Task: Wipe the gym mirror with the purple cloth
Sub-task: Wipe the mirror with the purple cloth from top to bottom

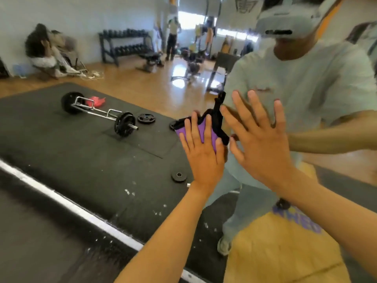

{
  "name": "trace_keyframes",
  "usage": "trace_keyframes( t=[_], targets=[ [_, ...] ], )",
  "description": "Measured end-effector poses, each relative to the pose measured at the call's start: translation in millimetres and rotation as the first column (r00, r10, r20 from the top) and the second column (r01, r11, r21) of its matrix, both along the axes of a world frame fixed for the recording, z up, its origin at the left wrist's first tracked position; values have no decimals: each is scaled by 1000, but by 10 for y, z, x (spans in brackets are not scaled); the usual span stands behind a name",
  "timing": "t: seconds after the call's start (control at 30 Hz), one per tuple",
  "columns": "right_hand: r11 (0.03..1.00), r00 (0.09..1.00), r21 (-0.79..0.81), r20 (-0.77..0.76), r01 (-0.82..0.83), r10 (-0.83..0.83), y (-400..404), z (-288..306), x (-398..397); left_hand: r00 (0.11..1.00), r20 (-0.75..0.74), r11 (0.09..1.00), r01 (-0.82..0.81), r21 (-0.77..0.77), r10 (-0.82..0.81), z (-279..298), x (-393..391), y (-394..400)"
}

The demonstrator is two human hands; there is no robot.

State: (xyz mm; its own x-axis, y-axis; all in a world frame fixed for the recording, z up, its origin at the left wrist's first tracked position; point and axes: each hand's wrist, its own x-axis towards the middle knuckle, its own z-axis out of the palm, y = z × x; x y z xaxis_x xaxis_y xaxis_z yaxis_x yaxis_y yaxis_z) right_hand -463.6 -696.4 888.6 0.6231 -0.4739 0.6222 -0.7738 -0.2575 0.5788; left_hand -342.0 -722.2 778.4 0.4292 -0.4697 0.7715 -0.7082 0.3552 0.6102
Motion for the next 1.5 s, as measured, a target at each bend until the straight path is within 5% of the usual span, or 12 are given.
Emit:
trace_keyframes(
  t=[0.27,0.37,0.47,0.5,0.63,0.77,0.9,1.07,1.13,1.23,1.4,1.5],
  targets=[
    [997,988,70,-150,-28,39,121,-1085,-434,872,-488,992,28,124,37,-1685,-885,257],
    [996,977,92,-211,-12,32,151,-1345,-499,501,-847,961,100,260,177,-2387,-1249,295],
    [995,980,97,-194,-19,38,147,-1400,-522,199,-951,954,139,264,235,-2471,-1421,286],
    [994,983,102,-178,-27,45,148,-1399,-516,225,-943,954,117,274,244,-2341,-1475,301],
    [981,988,186,-134,-55,81,162,-1387,-520,769,-639,983,124,134,-10,-1839,-2025,548],
    [976,986,212,-146,-53,85,157,-1372,-542,882,-470,984,109,138,-31,-1972,-2148,500],
    [981,985,185,-155,-50,79,139,-1405,-552,408,-882,958,54,280,235,-2561,-2012,292],
    [982,979,190,-195,-27,64,132,-1390,-534,-103,-902,874,316,369,419,-3459,-1866,205],
    [981,975,195,-212,-24,66,143,-1397,-535,-196,-874,865,349,361,444,-3477,-1853,257],
    [980,958,199,-274,-25,81,137,-1384,-560,-1,-934,894,289,342,358,-2932,-1934,376],
    [985,916,169,-390,-26,91,104,-1349,-614,769,-639,989,118,92,-32,-2039,-2087,453],
    [987,901,157,-424,-25,90,102,-1345,-631,893,-449,987,79,143,-7,-2016,-1995,437]
  ],
)
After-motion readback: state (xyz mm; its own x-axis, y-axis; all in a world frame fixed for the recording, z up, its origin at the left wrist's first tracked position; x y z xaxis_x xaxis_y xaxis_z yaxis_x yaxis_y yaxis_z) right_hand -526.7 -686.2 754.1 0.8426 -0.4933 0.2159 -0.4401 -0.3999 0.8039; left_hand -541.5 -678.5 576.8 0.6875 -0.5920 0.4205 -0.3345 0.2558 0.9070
